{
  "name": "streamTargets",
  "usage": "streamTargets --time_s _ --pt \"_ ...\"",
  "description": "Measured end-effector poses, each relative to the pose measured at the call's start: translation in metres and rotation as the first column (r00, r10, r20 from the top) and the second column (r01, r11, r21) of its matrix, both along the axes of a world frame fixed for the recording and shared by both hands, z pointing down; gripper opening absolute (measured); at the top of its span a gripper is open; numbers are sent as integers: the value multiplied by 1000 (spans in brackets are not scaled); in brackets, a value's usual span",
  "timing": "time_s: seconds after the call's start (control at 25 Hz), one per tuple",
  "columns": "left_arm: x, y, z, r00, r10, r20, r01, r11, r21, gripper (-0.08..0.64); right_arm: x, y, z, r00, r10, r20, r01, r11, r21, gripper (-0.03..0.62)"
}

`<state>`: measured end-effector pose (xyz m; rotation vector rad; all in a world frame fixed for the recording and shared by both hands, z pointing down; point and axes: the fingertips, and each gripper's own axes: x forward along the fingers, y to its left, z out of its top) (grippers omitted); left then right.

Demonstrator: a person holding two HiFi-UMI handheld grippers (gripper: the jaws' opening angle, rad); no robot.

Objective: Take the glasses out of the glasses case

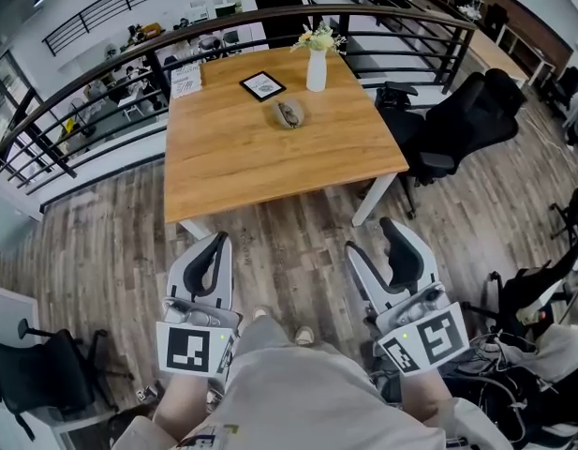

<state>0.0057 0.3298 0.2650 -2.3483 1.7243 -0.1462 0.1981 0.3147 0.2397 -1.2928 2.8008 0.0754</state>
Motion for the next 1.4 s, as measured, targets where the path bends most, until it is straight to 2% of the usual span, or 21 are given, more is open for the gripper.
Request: streamTargets --time_s 0.44,0.76,1.16,1.4 --pt "14 -42 9 1000 14 15 -14 1000 7 15 13 -38 20 1000 -3 -11 3 1000 -21 256" --pt "-1 -98 22 1000 22 12 -22 1000 -1 15 -2 -95 36 1000 5 -22 -6 999 -39 253" --pt "-48 -218 28 999 33 5 -33 999 -27 15 -50 -214 48 999 14 -47 -18 996 -86 245" --pt "-88 -306 31 999 30 -20 -32 993 -111 15 -94 -303 46 997 25 -69 -32 994 -109 243"
